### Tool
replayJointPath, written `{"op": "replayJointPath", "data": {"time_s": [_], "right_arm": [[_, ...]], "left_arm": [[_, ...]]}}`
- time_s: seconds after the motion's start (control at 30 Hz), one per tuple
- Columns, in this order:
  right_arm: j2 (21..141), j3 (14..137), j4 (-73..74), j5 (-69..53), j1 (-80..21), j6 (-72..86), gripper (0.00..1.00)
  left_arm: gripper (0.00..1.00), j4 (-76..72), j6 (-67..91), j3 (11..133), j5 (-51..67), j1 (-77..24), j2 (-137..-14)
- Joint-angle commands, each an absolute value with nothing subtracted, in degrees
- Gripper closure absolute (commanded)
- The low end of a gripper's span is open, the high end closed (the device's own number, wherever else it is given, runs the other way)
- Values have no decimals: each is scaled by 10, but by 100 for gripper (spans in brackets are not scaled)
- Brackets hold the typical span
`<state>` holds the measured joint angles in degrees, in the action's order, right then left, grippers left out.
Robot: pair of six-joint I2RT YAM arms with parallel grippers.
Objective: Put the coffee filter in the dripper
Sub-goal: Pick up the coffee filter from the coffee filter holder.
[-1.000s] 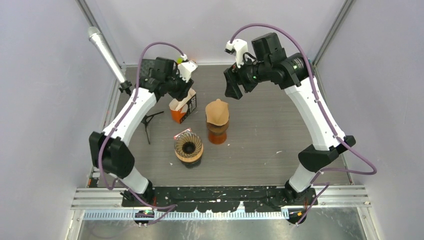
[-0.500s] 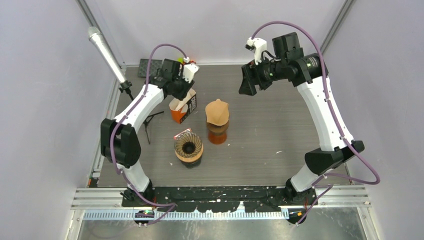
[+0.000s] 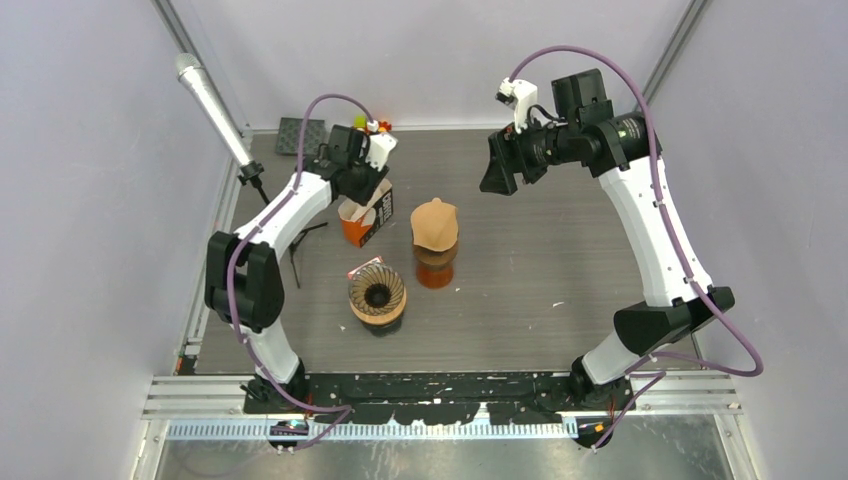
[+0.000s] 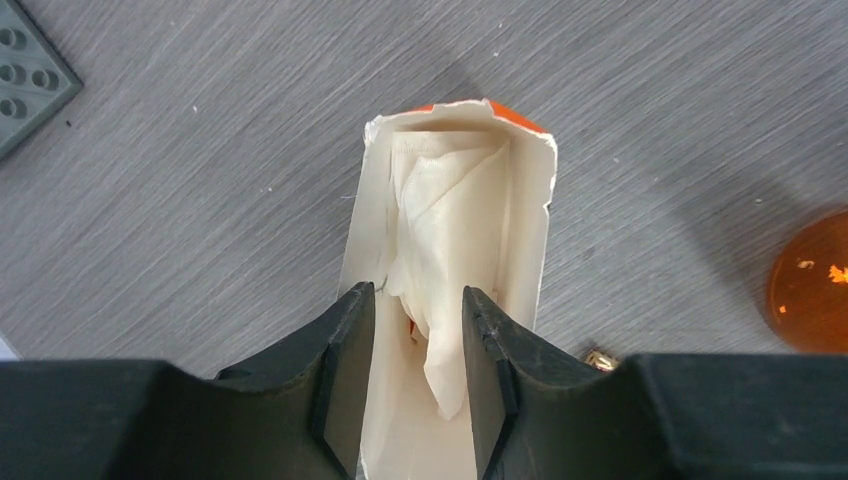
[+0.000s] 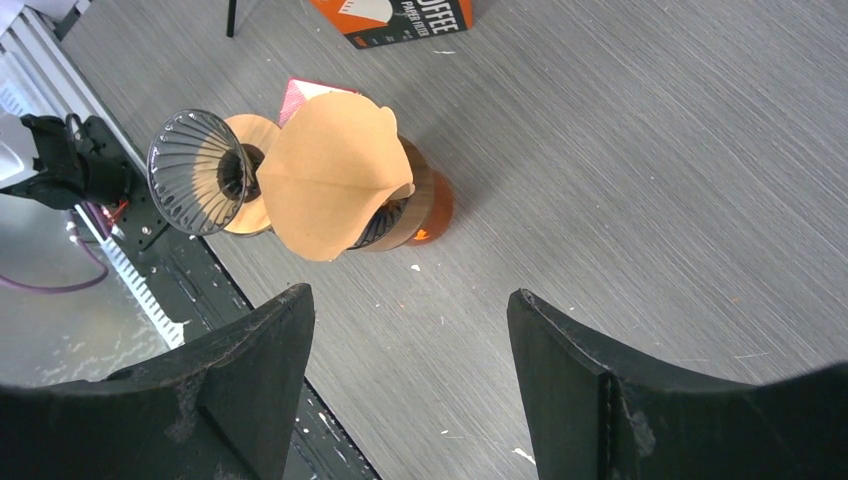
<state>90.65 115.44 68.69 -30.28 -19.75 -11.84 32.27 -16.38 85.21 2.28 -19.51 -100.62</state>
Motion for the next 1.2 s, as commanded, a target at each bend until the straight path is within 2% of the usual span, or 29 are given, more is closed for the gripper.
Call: {"op": "replayJointPath", "data": {"time_s": [0.0, 0.37, 0.6, 0.8, 1.17], "right_arm": [[893, 1151, 666, -322, -194, -123, 25], [900, 1144, 668, -331, -193, -127, 25], [900, 1138, 668, -334, -193, -131, 25], [904, 1137, 670, -336, -193, -133, 25], [908, 1137, 673, -337, -193, -136, 25]], "left_arm": [[61, 282, -160, 832, -12, -199, -1011], [59, 260, -172, 813, -41, -210, -1029], [63, 259, -172, 814, -35, -210, -1040], [72, 258, -172, 818, -30, -210, -1041], [99, 273, -174, 851, -15, -210, -1020]]}}
